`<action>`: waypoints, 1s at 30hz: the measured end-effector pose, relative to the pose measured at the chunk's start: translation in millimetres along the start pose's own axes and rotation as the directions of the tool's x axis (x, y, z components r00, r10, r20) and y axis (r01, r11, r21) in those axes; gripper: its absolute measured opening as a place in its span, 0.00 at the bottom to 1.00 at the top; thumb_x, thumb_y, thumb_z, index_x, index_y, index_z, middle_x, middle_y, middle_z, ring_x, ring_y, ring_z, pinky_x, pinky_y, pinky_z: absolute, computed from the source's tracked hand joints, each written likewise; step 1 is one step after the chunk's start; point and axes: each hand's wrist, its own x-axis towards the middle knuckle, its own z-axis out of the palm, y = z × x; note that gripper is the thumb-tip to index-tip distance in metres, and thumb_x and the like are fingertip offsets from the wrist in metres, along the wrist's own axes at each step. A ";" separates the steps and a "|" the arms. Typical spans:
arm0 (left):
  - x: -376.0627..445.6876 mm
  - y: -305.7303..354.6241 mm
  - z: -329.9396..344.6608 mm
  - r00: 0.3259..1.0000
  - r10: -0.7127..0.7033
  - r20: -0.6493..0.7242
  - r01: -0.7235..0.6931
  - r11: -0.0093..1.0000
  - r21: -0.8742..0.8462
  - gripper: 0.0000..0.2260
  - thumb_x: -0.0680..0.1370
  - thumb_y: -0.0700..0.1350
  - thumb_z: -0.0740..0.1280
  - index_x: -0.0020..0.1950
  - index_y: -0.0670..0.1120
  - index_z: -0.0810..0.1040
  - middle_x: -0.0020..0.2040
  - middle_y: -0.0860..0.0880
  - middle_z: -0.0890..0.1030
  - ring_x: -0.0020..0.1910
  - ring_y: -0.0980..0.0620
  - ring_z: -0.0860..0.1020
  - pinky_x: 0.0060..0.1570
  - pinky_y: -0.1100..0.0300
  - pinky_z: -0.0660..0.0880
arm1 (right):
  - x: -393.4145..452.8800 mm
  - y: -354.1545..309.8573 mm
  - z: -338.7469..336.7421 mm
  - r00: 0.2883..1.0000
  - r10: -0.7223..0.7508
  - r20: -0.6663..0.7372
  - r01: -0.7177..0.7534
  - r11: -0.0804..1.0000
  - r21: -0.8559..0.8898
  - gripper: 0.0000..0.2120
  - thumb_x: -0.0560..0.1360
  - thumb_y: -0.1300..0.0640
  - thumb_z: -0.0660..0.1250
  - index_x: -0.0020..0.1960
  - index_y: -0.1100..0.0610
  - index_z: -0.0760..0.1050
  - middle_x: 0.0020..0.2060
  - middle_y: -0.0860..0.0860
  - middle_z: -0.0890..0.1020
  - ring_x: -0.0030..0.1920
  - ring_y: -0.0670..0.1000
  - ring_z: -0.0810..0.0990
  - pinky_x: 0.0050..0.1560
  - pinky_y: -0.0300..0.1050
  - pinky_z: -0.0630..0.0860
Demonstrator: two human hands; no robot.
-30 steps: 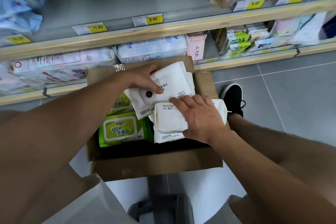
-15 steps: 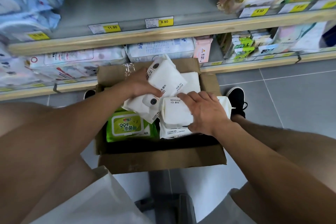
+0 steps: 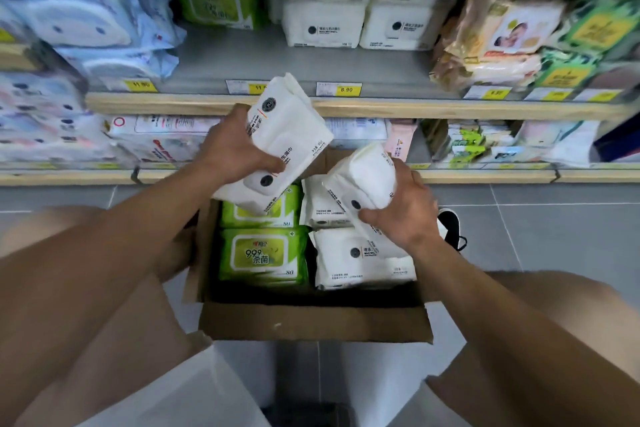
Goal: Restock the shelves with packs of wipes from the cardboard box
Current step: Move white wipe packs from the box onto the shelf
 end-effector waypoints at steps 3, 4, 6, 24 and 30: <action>5.3 6.4 -14.8 0.999 0.006 -0.036 -0.008 0.998 -0.065 0.34 0.56 0.48 0.82 0.58 0.49 0.70 0.51 0.51 0.79 0.50 0.48 0.77 0.49 0.54 0.74 | 18.1 -15.4 -17.8 0.998 -0.024 -0.051 0.023 1.000 -0.013 0.50 0.59 0.41 0.78 0.74 0.50 0.57 0.66 0.54 0.71 0.65 0.59 0.70 0.63 0.57 0.69; 8.2 8.8 -18.4 0.999 0.007 -0.042 -0.010 0.997 -0.072 0.34 0.56 0.48 0.82 0.58 0.49 0.70 0.51 0.51 0.79 0.50 0.48 0.77 0.48 0.55 0.74 | 25.2 -19.9 -24.3 0.997 -0.028 -0.070 0.027 1.000 -0.016 0.50 0.59 0.41 0.78 0.74 0.50 0.58 0.66 0.53 0.71 0.65 0.59 0.70 0.63 0.57 0.69; 14.4 16.0 -24.3 0.999 0.008 -0.050 -0.012 0.997 -0.074 0.34 0.57 0.48 0.81 0.58 0.49 0.70 0.51 0.52 0.79 0.50 0.48 0.76 0.45 0.57 0.71 | 40.4 -28.6 -37.5 0.992 -0.051 -0.117 0.049 0.999 -0.016 0.49 0.59 0.42 0.78 0.74 0.50 0.58 0.65 0.54 0.72 0.64 0.58 0.70 0.62 0.56 0.69; 109.8 56.4 -4.6 0.992 0.075 -0.097 -0.077 0.997 -0.021 0.32 0.57 0.50 0.81 0.55 0.49 0.69 0.49 0.53 0.77 0.47 0.50 0.76 0.42 0.57 0.71 | 233.9 -86.3 -99.8 0.920 -0.363 -0.149 0.270 0.861 -0.432 0.47 0.63 0.48 0.76 0.75 0.50 0.56 0.68 0.55 0.68 0.64 0.62 0.68 0.63 0.56 0.64; 132.9 55.8 1.2 0.989 0.090 -0.115 -0.085 0.995 0.046 0.37 0.54 0.51 0.80 0.59 0.54 0.68 0.49 0.54 0.76 0.48 0.50 0.75 0.48 0.53 0.75 | 283.6 -73.8 -84.6 0.917 -0.391 -0.078 0.300 0.807 -0.509 0.46 0.64 0.49 0.76 0.75 0.49 0.56 0.68 0.55 0.69 0.64 0.63 0.68 0.64 0.59 0.64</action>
